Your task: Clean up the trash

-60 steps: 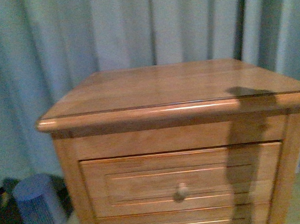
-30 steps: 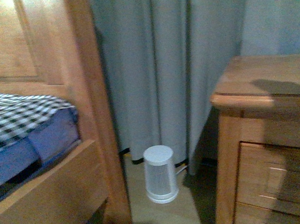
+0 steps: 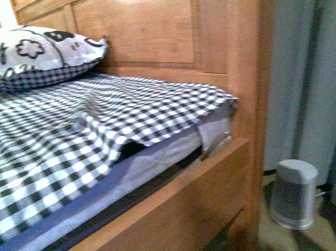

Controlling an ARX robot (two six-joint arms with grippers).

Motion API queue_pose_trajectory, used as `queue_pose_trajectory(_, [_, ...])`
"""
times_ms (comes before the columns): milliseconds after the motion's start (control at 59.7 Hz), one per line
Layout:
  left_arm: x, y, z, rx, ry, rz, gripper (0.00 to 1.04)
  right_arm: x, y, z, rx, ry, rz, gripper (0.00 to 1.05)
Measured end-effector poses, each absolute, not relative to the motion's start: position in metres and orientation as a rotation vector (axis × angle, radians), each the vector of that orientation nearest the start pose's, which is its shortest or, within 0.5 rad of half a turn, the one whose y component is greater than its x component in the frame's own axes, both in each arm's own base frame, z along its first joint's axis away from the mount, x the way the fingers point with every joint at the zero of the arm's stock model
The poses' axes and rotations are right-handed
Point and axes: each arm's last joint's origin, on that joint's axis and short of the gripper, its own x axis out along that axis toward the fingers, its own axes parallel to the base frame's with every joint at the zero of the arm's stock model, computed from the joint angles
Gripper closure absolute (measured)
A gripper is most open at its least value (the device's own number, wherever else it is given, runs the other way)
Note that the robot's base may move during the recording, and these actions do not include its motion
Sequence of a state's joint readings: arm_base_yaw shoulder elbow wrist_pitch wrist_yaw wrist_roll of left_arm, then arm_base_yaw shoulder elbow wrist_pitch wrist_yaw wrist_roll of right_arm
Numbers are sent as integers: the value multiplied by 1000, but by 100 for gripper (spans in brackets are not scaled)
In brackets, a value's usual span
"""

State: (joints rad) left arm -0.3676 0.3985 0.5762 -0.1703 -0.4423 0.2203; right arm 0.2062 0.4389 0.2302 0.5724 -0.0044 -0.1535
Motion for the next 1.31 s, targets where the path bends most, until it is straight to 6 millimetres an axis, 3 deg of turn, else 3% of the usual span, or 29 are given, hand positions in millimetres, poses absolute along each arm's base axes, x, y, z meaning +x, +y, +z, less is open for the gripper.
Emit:
queue_pose_trajectory(770, [99,-25,309,217,2,73,78,120,25,258,-115,-382,184,85])
queue_pose_trajectory(854, [100,-23,311,188,-48,157,78,120,26,258,-115,-381,185,85])
queue_pose_trajectory(954, [104,-9,328,167,-111,236,78,121,25,258,-114,-380,177,85])
queue_pose_trajectory(1055, [105,12,358,189,-162,269,78,121,25,258,-114,-380,179,85])
queue_pose_trajectory(1189, [105,48,406,251,-240,242,78,121,25,258,-114,-380,179,85])
queue_pose_trajectory(1306, [103,85,431,276,-191,205,78,121,25,258,-114,-380,177,85])
